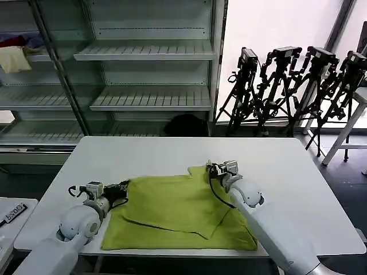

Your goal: Fold and organize the clothes.

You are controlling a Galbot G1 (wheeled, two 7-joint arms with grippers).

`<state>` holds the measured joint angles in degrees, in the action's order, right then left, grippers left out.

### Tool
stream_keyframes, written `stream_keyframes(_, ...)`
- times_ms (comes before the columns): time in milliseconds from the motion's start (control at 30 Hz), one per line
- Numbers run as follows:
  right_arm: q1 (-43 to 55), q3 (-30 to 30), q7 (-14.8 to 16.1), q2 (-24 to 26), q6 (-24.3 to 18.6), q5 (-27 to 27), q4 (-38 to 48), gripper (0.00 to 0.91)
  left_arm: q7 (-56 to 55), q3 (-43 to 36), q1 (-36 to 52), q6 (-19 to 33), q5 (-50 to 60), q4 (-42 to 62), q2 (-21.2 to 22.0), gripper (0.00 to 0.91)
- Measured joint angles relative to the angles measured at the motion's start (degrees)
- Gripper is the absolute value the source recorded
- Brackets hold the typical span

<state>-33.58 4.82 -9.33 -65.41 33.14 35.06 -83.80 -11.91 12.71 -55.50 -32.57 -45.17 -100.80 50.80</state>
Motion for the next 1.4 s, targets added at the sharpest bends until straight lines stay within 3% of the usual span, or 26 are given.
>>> stream_keyframes(467,-2.1,-1.1,-0.8,2.6,-1.3,1.8,-6.1,0.000,0.0,0.7,-1.0,1.3,-0.1,-4.2,-1.1,0.000)
stream_keyframes(800,-6.2,-4.0,-0.4,7.8,-1.8,4.5,-13.7,0.000,-1.2,2.9,-4.2,1.5,-0.4,-9.0,-3.2,0.000)
stream_keyframes(1133,-15.5,-9.4,-0.4,14.4,-3.3,5.5,-24.0,0.000,-5.2,5.4,-9.9,0.4,1.2,-16.3,-4.5,0.000)
stream_keyframes(1400,-25.9,-13.9,-0.3,16.6,-5.7,4.4,-31.0,0.000,-6.9,5.7,-15.7,0.4,3.8,-21.3,-4.1,0.000)
